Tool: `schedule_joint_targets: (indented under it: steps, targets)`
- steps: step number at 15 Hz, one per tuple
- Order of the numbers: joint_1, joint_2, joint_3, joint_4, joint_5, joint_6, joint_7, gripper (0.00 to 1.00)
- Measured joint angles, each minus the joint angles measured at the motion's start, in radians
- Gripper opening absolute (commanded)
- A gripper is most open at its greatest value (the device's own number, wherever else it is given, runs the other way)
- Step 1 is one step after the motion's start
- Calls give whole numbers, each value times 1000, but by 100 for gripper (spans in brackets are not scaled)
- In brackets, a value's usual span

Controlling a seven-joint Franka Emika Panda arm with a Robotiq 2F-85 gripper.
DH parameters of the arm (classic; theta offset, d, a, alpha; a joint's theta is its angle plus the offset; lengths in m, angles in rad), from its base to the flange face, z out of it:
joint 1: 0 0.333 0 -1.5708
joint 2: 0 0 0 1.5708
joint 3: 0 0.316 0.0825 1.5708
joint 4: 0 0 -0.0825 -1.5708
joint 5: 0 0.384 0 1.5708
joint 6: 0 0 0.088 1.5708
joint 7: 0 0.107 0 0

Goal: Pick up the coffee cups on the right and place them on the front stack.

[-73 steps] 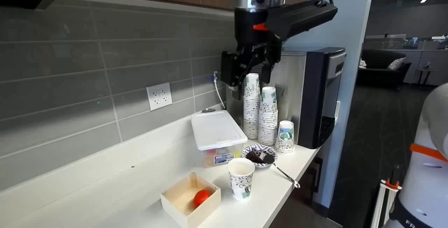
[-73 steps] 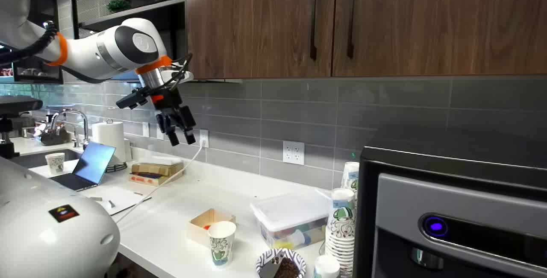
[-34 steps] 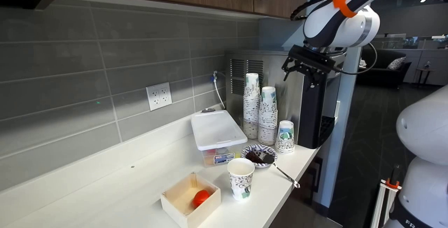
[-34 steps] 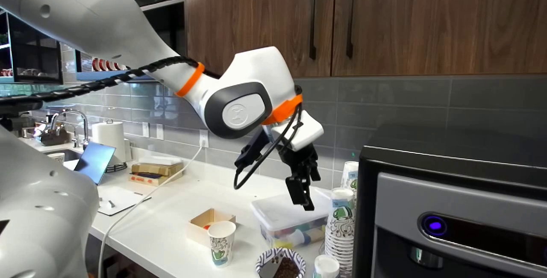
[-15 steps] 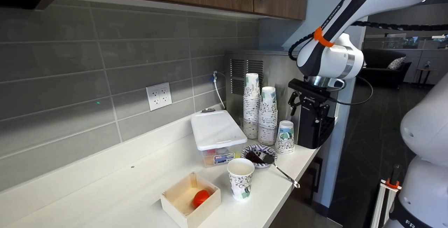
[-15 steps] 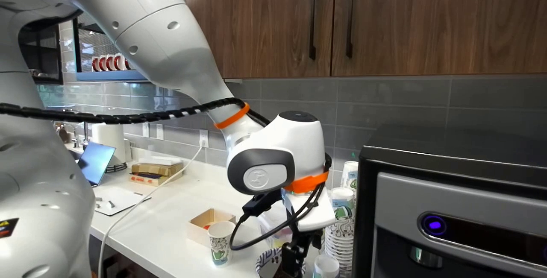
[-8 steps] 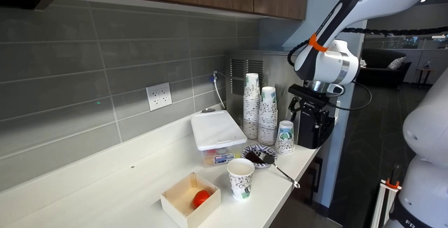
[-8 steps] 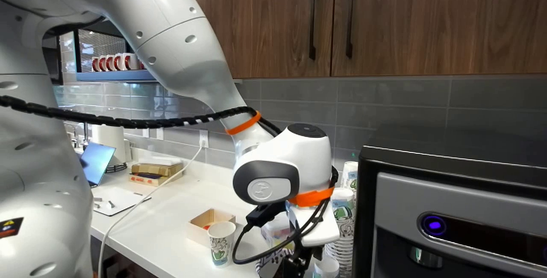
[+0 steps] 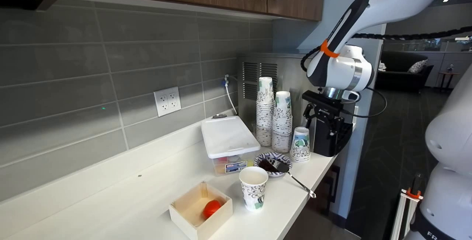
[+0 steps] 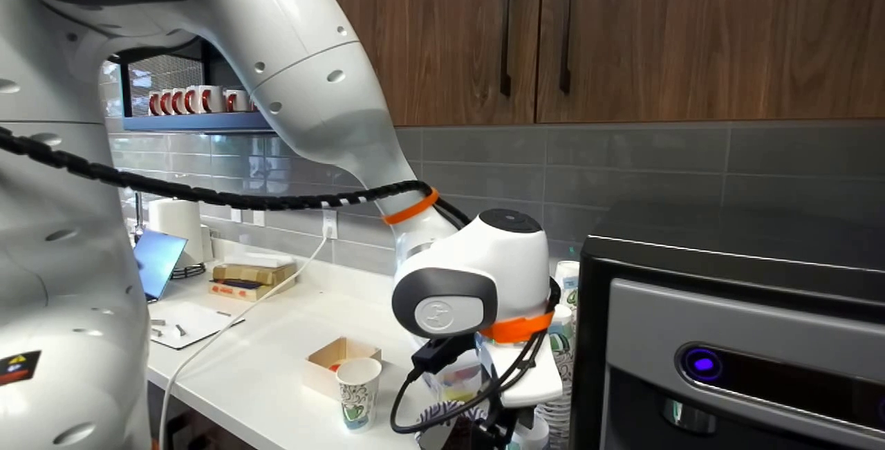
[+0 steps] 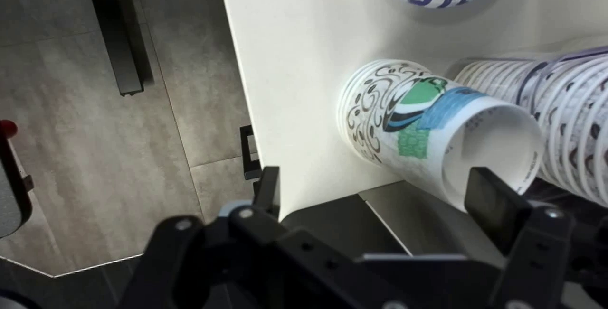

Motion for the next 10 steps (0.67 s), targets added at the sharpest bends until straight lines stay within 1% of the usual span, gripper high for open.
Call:
schedule_joint_targets:
  steps: [6, 10]
  targets:
    - [5, 54, 0, 48, 3, 4, 2, 100]
    - [6, 97, 0, 58, 4, 4, 2, 100]
